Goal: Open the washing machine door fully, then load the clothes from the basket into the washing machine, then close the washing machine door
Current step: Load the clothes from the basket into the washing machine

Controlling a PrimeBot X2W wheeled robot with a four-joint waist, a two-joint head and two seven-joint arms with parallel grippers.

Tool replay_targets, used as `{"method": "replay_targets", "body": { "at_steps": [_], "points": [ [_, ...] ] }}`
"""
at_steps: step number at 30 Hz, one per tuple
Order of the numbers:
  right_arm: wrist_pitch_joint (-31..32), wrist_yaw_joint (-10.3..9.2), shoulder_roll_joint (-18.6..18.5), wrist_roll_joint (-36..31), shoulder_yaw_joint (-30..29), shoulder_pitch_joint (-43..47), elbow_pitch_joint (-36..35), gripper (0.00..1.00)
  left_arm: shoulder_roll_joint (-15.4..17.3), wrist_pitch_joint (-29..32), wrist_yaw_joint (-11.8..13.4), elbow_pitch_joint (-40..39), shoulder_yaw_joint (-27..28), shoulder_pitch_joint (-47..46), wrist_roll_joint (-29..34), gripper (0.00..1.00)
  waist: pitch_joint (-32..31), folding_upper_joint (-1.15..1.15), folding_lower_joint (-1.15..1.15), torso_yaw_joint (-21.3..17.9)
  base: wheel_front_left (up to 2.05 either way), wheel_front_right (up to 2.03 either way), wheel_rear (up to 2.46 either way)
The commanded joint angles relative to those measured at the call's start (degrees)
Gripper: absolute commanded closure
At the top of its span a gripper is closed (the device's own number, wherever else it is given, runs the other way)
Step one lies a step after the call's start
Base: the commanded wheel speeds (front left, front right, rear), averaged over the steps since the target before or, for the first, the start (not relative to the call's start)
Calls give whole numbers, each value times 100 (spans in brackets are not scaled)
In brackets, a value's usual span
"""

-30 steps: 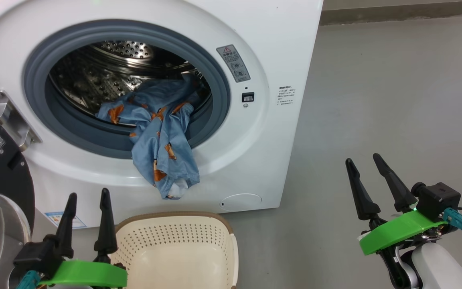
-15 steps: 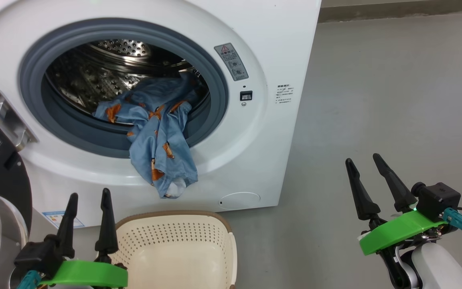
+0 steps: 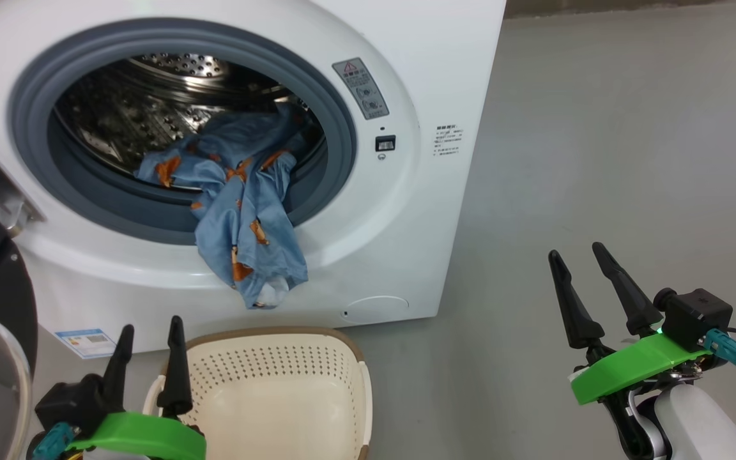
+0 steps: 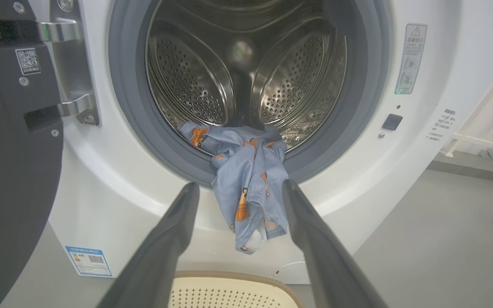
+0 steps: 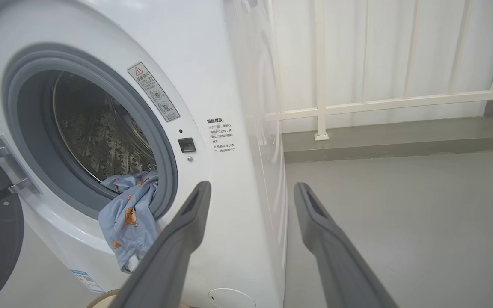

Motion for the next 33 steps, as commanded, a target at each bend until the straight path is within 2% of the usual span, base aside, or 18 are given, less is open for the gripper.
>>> {"method": "replay_targets", "body": {
  "at_steps": [1, 7, 16, 24, 33],
  "points": [
    [-46, 26, -27, 55, 86, -128, -154, 0, 103, 7, -22, -80, 149, -243, -53, 0, 51, 0, 0, -30, 0, 0, 0],
    [-46, 26, -4, 46, 89, -218, -170, 0, 148, 222, -178, 540, 80, -638, -252, 0, 279, 0, 0, -140, 0, 0, 0],
    [-46, 26, 76, 2, 85, -433, -230, 0, 280, 313, -382, 2115, -181, -1775, -448, 0, 852, 0, 0, -367, 0, 0, 0],
    [-46, 26, 161, -56, 58, -612, -307, 0, 452, 265, -437, 3283, -481, -2746, -597, 0, 1357, 0, 0, -664, 0, 0, 0],
    [-46, 26, 275, -101, 54, -744, -382, 0, 670, 310, -441, 4076, -884, -3587, -942, 0, 1736, 0, 0, -964, 0, 0, 0]
  ]
}}
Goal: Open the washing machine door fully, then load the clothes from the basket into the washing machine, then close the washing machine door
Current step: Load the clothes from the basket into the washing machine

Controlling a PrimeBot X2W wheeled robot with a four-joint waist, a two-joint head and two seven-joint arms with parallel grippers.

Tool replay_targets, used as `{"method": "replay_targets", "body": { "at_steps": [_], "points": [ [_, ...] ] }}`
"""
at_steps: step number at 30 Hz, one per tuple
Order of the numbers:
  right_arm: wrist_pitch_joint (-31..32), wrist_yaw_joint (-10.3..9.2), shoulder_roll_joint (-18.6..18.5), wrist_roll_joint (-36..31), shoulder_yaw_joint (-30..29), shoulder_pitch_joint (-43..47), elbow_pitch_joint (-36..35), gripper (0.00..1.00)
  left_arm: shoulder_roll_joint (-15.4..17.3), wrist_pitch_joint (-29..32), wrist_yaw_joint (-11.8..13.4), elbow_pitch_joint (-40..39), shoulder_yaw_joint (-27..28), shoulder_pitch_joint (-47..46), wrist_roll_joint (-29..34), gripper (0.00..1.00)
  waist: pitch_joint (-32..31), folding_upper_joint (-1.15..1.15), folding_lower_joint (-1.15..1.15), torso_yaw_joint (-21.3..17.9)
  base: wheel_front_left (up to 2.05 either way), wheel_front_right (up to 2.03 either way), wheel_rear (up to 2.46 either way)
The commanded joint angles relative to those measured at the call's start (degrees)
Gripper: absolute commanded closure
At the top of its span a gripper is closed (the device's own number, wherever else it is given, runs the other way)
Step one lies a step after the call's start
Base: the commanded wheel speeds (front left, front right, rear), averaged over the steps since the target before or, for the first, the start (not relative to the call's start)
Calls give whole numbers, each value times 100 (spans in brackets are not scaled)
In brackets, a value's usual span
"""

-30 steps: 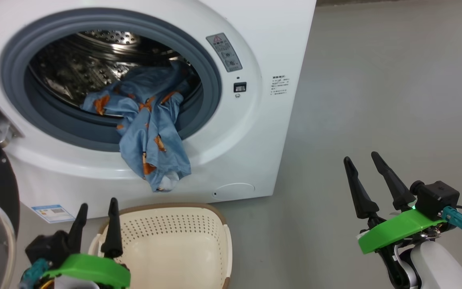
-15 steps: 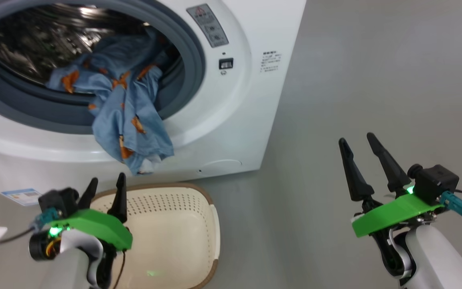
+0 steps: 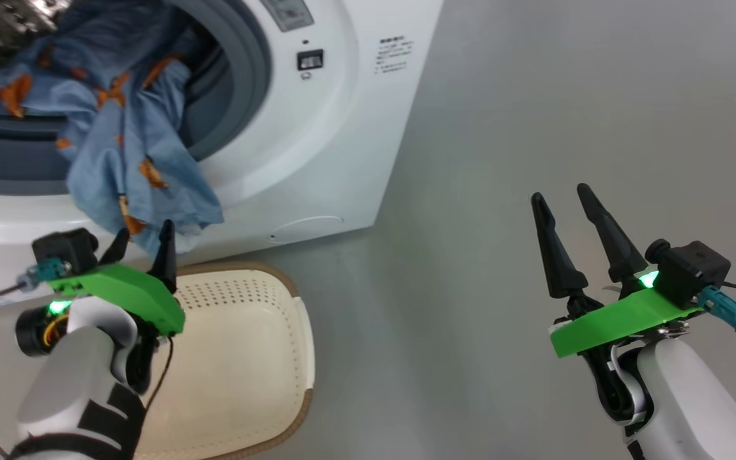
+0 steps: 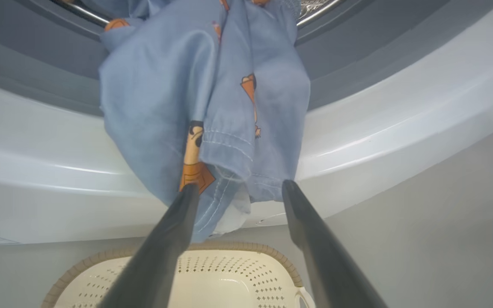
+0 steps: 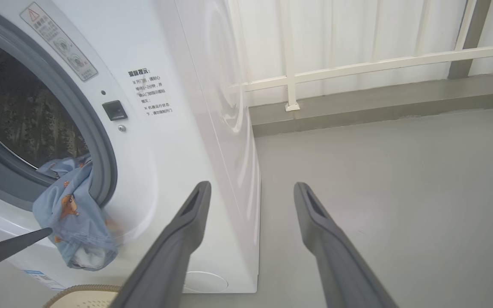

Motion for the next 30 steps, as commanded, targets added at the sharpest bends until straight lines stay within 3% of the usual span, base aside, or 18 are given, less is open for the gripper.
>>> {"method": "replay_targets", "body": {
  "at_steps": [1, 18, 19, 21, 22, 30],
  "points": [
    [-46, 26, 13, -64, 71, -124, -156, 0, 256, 13, 6, 75, 90, -244, -97, 0, 220, 0, 0, -218, 0, 0, 0],
    [-46, 26, 146, -102, 67, -232, -214, 0, 555, 17, 5, 1165, 195, -1219, -615, 0, 577, 0, 0, -496, 0, 0, 0],
    [-46, 26, 150, -105, 58, -236, -213, 0, 562, 7, 5, 1194, 194, -1242, -632, 11, 580, 0, 0, -494, 0, 0, 0],
    [-46, 26, 160, -117, 35, -240, -207, 0, 578, -85, 5, 1231, 202, -1276, -664, 58, 580, 0, 0, -481, 0, 0, 0],
    [-46, 26, 165, -123, 26, -240, -203, 0, 578, -130, 5, 1238, 187, -1286, -669, 100, 574, 0, 0, -469, 0, 0, 0],
    [-46, 26, 156, -126, 24, -222, -164, 0, 480, -334, 5, 1229, 12, -1160, -755, 100, 404, 0, 0, -290, 0, 0, 0]
  ]
}}
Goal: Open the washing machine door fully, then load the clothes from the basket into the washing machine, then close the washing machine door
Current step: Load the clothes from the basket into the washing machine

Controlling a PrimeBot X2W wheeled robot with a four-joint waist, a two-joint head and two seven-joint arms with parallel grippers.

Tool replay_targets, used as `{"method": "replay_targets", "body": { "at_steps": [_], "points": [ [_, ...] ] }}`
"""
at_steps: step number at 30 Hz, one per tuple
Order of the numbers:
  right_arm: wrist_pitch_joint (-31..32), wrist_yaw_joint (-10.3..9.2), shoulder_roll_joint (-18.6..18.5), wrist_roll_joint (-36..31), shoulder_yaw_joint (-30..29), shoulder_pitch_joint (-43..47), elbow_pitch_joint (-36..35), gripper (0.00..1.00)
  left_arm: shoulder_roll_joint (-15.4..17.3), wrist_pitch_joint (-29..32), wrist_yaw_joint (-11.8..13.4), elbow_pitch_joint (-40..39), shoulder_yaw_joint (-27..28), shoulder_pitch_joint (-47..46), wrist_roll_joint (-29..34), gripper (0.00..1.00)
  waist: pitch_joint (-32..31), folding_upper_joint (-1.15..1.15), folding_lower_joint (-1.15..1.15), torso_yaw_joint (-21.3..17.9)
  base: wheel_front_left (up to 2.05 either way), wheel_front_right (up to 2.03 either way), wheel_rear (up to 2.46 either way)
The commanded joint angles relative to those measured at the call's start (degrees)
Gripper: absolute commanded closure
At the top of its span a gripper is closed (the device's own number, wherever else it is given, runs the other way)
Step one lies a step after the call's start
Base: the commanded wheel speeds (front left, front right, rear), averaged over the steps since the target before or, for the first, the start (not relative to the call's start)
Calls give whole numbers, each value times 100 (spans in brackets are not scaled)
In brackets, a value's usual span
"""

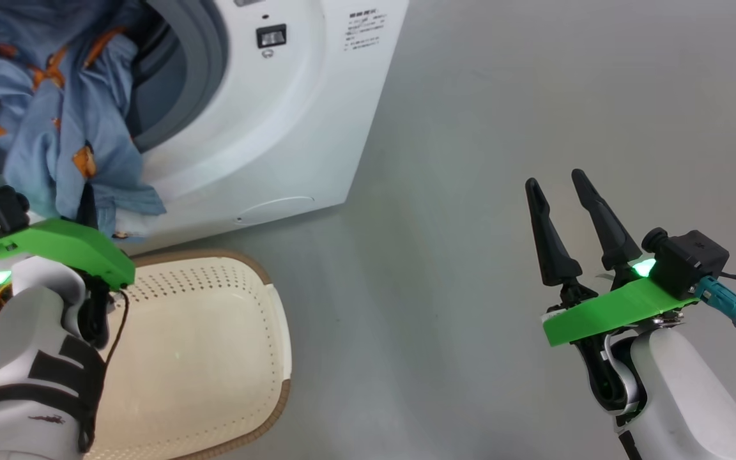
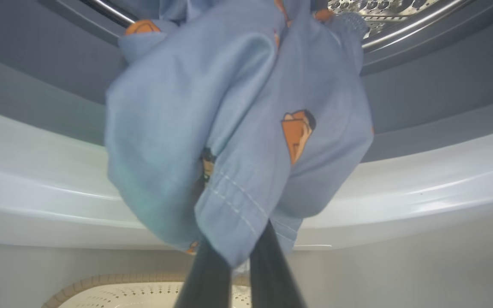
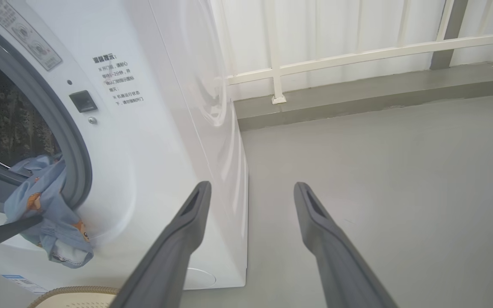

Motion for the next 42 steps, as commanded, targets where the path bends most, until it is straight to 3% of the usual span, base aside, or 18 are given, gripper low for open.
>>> {"method": "replay_targets", "body": {
  "at_steps": [1, 14, 25, 32, 36, 42],
  "points": [
    [-46, 26, -44, -75, 96, -76, -103, 0, 173, -83, 5, -107, 50, 51, -30, 100, -95, 0, 0, 75, 0, 0, 0],
    [-46, 26, -99, -22, 132, -11, -58, 0, 281, -345, 5, -1102, -295, 167, -188, 100, -300, 0, 0, 348, 0, 0, 0],
    [-46, 26, -34, -10, 124, -60, -179, 0, 646, -135, 48, -804, -480, -993, 96, 100, 322, 0, 0, -46, 0, 0, 0],
    [-46, 26, 116, -22, 73, -78, -348, 0, 947, 157, 263, -484, -641, -2007, 339, 100, 977, 0, 0, -491, 0, 0, 0],
    [-46, 26, 207, -8, 88, -97, -418, 0, 1128, -23, 442, -502, -777, -2770, 589, 100, 1352, 0, 0, -704, 0, 0, 0],
    [-46, 26, 261, -10, 108, -137, -493, 0, 1388, -349, 822, -1376, -588, -3263, 936, 100, 1543, 0, 0, -809, 0, 0, 0]
  ]
}}
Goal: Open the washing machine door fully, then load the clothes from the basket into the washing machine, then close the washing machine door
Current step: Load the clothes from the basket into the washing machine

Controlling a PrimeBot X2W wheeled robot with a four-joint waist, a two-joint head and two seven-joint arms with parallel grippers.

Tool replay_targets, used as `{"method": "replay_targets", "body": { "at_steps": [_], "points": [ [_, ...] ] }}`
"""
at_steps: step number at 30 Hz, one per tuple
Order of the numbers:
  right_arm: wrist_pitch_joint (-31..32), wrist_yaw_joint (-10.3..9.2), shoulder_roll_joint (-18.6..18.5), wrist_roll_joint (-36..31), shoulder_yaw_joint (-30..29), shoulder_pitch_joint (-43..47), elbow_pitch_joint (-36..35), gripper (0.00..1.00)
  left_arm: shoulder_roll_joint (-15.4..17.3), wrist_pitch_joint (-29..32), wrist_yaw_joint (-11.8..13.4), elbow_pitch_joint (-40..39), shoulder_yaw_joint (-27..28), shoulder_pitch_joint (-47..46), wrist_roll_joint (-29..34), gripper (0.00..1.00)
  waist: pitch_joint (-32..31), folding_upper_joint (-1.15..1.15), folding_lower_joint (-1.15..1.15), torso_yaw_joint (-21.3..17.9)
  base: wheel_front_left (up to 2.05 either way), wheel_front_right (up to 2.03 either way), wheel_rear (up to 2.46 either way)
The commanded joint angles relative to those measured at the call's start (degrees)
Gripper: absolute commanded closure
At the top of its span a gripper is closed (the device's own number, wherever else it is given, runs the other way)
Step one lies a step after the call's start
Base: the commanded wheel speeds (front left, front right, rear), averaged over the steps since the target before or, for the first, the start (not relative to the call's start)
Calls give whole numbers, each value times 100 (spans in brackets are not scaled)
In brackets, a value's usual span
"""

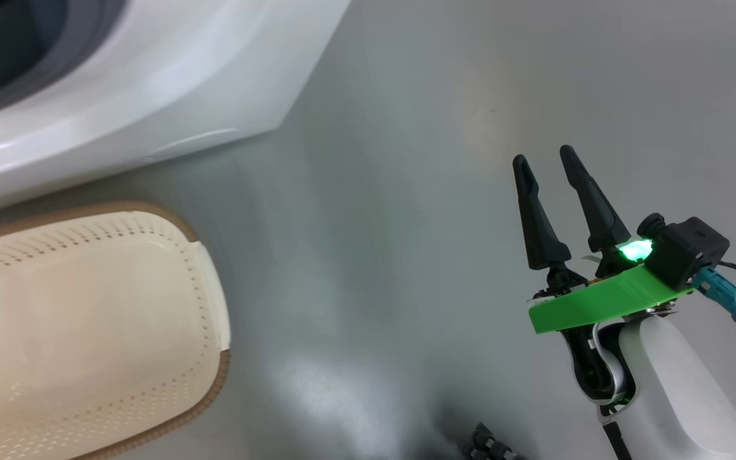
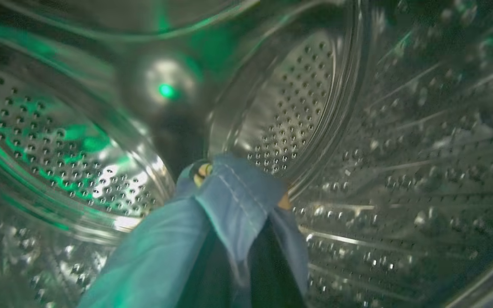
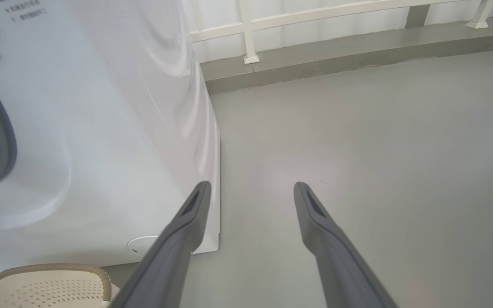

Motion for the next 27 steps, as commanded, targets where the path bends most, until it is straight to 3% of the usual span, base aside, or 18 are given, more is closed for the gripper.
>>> {"method": "replay_targets", "body": {
  "at_steps": [1, 4, 5, 6, 9, 15, 27],
  "points": [
    [-45, 26, 6, -24, 114, -26, -150, 0, 310, -31, 115, -541, 244, -146, 160, 100, 250, 0, 0, -216, 0, 0, 0],
    [-45, 26, 18, -38, 121, -39, -117, 0, 312, -33, 190, -879, 470, 125, 310, 97, 224, 0, 0, -208, 0, 0, 0],
    [-45, 26, 20, -41, 125, -42, -96, 0, 288, -34, 193, -841, 504, 208, 337, 42, 190, 0, 0, -198, 0, 0, 0],
    [-45, 26, 22, -46, 130, -41, -72, 0, 243, -34, 179, -694, 523, 292, 322, 0, 142, 0, 0, -182, 0, 0, 0],
    [-45, 26, 26, -62, 156, -46, -28, 0, 96, 37, 146, -123, 479, 370, 279, 0, 7, 0, 0, -134, 0, 0, 0],
    [-45, 26, 28, -96, 195, -59, 41, 0, -119, 748, 92, 773, 390, 289, 178, 0, -270, 0, 0, -67, 0, 0, 0],
    [-45, 26, -151, -113, 254, -46, 159, 0, -398, 307, -234, 1100, 454, 772, -67, 0, -925, 0, 0, 215, 0, 0, 0]
  ]
}}
